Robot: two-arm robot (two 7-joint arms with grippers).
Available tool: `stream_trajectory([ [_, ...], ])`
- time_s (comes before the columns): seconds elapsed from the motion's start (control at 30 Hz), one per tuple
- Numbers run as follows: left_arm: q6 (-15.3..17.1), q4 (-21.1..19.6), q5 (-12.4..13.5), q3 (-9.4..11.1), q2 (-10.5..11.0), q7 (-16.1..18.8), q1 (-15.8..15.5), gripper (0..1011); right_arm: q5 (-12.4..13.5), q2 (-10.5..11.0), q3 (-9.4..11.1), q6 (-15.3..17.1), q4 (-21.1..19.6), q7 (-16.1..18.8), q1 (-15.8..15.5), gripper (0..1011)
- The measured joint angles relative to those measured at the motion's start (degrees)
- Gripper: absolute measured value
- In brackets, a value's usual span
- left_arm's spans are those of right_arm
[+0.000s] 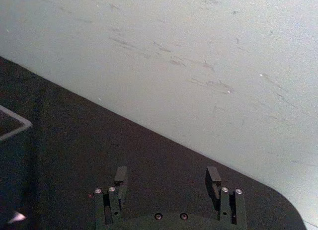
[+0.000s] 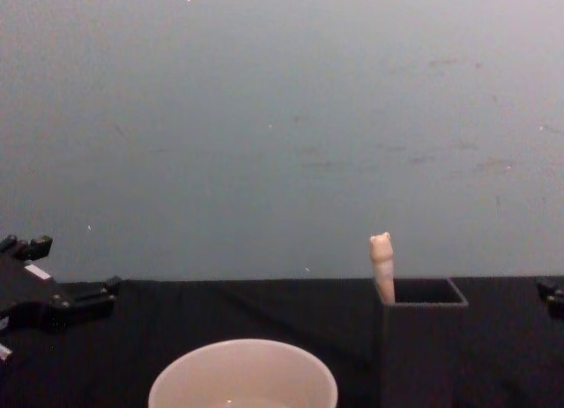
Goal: Pick up the stirring spoon with one hand, stir inside the cup, then place it back in its original position.
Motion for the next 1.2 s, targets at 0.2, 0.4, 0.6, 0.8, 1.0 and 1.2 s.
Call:
stream_trajectory([
  [0.2, 0.0, 0.0, 0.0, 0.0, 0.0, 0.0, 0.0, 1001, 2.72, 0.3, 1.56, 2.3, -3.6, 3.12, -0.82, 1002],
  [0.4, 0.0, 0.0, 0.0, 0.0, 0.0, 0.0, 0.0, 1001, 7.56, 0.55, 3.7, 7.76, -9.28, 7.21, -1.65, 1002],
  [0.6, 0.0, 0.0, 0.0, 0.0, 0.0, 0.0, 0.0, 1001, 10.27, 0.22, 4.63, 14.8, -13.67, 9.18, -1.4, 1002],
  [0.8, 0.0, 0.0, 0.0, 0.0, 0.0, 0.0, 0.0, 1001, 11.33, -0.72, 4.63, 20.27, -16.33, 10.01, -0.66, 1002],
  [1.0, 0.0, 0.0, 0.0, 0.0, 0.0, 0.0, 0.0, 1001, 11.73, -1.6, 3.67, 24.51, -18.85, 12.27, 0.06, 1002],
  [1.2, 0.0, 0.0, 0.0, 0.0, 0.0, 0.0, 0.0, 1001, 10.71, -2.53, 2.05, 26.91, -19.43, 13.56, 0.92, 1000],
])
